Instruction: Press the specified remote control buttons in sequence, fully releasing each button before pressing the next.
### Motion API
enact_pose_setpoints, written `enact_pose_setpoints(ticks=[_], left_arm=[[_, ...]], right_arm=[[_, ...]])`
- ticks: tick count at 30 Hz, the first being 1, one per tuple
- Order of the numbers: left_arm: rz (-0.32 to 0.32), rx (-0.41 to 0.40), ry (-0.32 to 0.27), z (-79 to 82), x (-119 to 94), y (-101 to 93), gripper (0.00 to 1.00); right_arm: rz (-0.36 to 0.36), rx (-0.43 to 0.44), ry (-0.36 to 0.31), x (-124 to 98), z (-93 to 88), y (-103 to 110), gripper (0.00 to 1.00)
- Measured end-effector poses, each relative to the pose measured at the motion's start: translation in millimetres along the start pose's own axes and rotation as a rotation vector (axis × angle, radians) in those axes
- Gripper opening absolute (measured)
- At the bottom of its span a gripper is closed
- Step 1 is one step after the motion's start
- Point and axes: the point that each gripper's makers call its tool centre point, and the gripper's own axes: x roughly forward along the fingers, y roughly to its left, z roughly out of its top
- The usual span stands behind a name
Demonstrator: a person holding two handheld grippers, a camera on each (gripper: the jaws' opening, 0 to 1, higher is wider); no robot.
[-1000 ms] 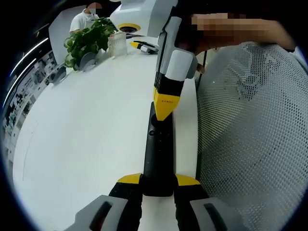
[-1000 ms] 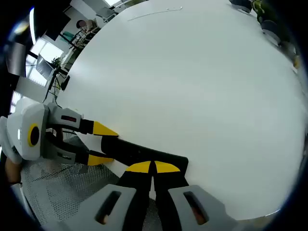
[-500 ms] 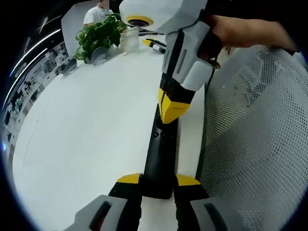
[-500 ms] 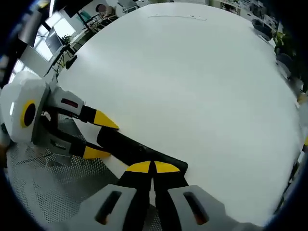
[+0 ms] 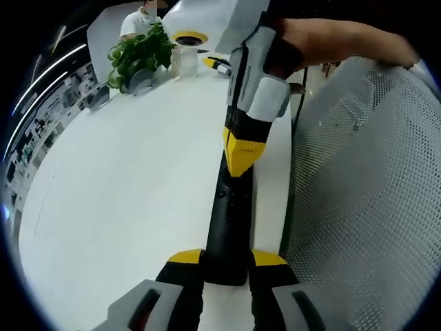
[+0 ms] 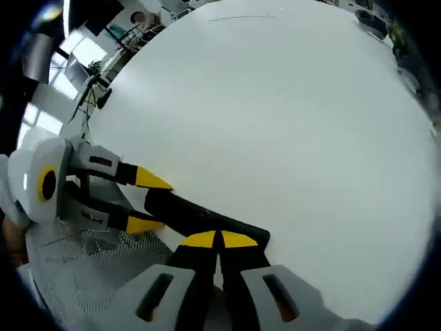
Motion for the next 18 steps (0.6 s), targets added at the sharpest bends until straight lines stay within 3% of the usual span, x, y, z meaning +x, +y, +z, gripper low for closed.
enact_pose_setpoints(ticks=[5,12,16,18], left_arm=[[-0.003,0.006,0.001,-0.3,0.4,-2.4,0.24],[-0.020,0.026,0.002,0.8,1.4,-9.0,0.24],[-0.020,0.028,-0.004,1.7,1.8,-9.1,0.24],[-0.022,0.031,-0.003,2.0,2.3,-9.2,0.24]], right_arm=[[0.032,0.098,0.025,-1.0,-1.0,-0.9,0.00],[0.013,0.139,0.086,-2.6,-9.5,-1.3,0.00],[0.090,0.212,0.084,-4.0,-6.0,11.0,0.00],[0.080,0.217,0.104,-5.6,-9.9,7.2,0.00]])
